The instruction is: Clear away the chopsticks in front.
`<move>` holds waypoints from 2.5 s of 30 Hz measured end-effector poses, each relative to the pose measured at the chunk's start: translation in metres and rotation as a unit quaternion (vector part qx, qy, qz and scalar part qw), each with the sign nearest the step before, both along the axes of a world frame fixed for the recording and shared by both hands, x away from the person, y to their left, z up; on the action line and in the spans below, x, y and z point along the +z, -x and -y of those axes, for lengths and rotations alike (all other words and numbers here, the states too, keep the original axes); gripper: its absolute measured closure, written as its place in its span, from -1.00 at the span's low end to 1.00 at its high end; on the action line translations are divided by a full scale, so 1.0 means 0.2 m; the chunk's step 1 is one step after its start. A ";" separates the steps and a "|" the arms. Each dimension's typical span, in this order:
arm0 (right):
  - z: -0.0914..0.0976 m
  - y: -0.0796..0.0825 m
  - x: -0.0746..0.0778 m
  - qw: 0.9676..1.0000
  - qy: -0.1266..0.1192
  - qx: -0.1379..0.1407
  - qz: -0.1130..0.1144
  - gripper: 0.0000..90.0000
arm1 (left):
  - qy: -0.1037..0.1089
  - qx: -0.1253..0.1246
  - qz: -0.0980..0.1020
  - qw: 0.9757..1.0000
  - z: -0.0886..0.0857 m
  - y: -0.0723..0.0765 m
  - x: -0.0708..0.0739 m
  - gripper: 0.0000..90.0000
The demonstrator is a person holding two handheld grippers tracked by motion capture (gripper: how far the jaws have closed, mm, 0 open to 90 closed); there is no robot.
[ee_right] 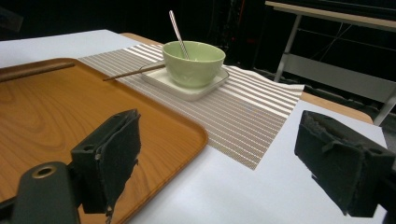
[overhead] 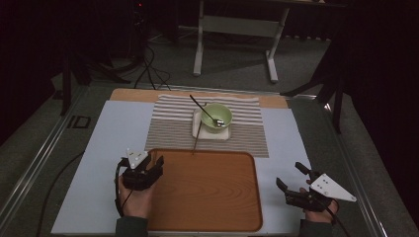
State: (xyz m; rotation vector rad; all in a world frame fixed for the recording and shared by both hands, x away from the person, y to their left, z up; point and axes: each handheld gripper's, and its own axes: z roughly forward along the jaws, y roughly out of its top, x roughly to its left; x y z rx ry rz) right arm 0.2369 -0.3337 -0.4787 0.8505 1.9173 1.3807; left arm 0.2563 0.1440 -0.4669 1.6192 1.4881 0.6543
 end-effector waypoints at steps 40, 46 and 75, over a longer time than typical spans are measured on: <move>0.01 0.00 0.00 1.000 -0.001 -0.002 0.001 -0.69 | -0.009 -0.065 0.067 0.996 0.12 -0.37 0.24 0.17; 0.01 0.00 0.00 1.000 -0.001 -0.003 0.001 -0.69 | -0.015 -0.068 0.069 0.995 0.14 -0.45 0.21 0.12; 0.01 -0.01 0.00 1.000 -0.003 -0.002 0.000 -0.69 | -0.046 -0.079 0.045 0.995 0.27 -0.71 0.04 0.12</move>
